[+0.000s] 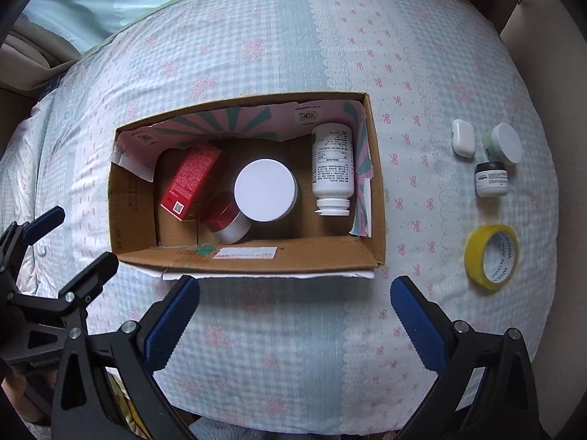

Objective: Organize rigid objects
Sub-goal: 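Raise both tools from the box and move toward the earbud case and jar, then grasp the white earbud case with the left tool while the right tool grasps the black-lidded jar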

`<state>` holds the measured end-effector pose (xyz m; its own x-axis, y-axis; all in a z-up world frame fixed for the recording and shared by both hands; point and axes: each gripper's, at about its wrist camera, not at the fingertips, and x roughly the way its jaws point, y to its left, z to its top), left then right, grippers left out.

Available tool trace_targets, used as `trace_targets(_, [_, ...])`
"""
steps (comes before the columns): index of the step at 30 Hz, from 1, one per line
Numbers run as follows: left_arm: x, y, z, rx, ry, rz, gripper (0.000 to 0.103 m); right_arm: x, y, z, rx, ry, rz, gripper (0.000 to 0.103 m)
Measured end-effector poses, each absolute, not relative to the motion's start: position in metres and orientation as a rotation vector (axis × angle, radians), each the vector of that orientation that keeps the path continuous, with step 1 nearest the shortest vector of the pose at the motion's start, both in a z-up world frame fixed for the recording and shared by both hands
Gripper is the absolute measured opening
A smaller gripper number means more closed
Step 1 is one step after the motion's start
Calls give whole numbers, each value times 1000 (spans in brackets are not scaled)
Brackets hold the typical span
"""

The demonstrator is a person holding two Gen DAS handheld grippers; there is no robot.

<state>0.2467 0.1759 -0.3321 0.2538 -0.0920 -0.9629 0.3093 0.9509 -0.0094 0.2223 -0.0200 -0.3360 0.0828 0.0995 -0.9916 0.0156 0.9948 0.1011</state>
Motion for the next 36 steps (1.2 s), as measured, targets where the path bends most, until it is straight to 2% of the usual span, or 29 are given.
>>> trace_targets(10, [214,133,-261,189,1177,-337,103,157,-76,-260,69,1336,-105,103])
trace_targets(20, [205,51,-235,217,1147,-375,103,106,-174,-247,214,1273,-214,103])
trace_targets(28, [236,-29,-251,232,1210,-408,103,113,-244,-274,278,1210,-193,103])
trace_targets(36, [302,-124,-310,213,1325,-439,103,151,-285,-323,256,1157,-103,103])
